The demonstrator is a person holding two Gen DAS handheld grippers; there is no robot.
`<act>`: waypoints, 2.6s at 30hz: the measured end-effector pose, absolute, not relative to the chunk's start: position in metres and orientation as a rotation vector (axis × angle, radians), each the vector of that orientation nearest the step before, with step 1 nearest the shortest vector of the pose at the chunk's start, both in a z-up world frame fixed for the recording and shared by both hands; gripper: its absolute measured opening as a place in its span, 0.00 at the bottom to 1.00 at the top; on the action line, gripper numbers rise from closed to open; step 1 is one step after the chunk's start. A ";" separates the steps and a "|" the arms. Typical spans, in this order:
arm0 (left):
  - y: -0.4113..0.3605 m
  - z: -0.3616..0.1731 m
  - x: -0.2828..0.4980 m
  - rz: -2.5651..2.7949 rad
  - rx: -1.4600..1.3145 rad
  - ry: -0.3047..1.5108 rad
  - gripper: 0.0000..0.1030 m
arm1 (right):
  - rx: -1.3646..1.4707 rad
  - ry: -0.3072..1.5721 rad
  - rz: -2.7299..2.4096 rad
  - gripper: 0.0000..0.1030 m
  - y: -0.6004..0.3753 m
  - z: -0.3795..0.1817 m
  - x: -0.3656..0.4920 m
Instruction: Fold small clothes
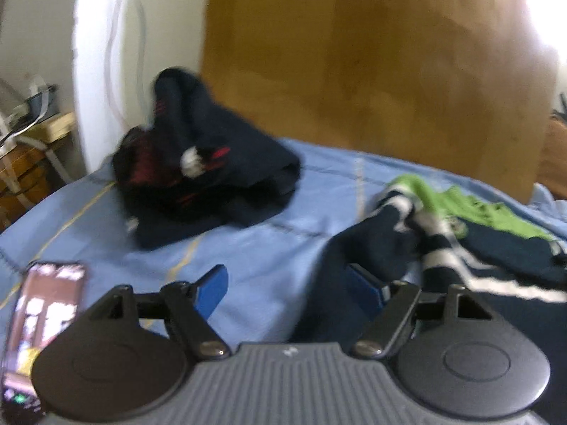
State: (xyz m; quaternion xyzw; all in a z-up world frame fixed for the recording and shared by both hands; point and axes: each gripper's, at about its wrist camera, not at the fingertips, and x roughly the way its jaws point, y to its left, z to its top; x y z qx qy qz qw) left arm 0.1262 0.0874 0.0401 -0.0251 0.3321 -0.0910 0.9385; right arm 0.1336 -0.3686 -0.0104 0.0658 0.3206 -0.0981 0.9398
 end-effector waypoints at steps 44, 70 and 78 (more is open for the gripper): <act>0.105 0.014 0.053 -0.168 -0.017 0.811 0.79 | 0.043 0.715 0.201 0.72 -0.135 0.019 0.146; 0.096 0.021 0.061 -0.133 0.023 0.776 0.10 | 0.050 0.706 0.203 0.73 -0.142 0.014 0.152; 0.103 0.033 0.063 -0.087 0.019 0.731 0.10 | 0.048 0.707 0.201 0.73 -0.143 0.013 0.152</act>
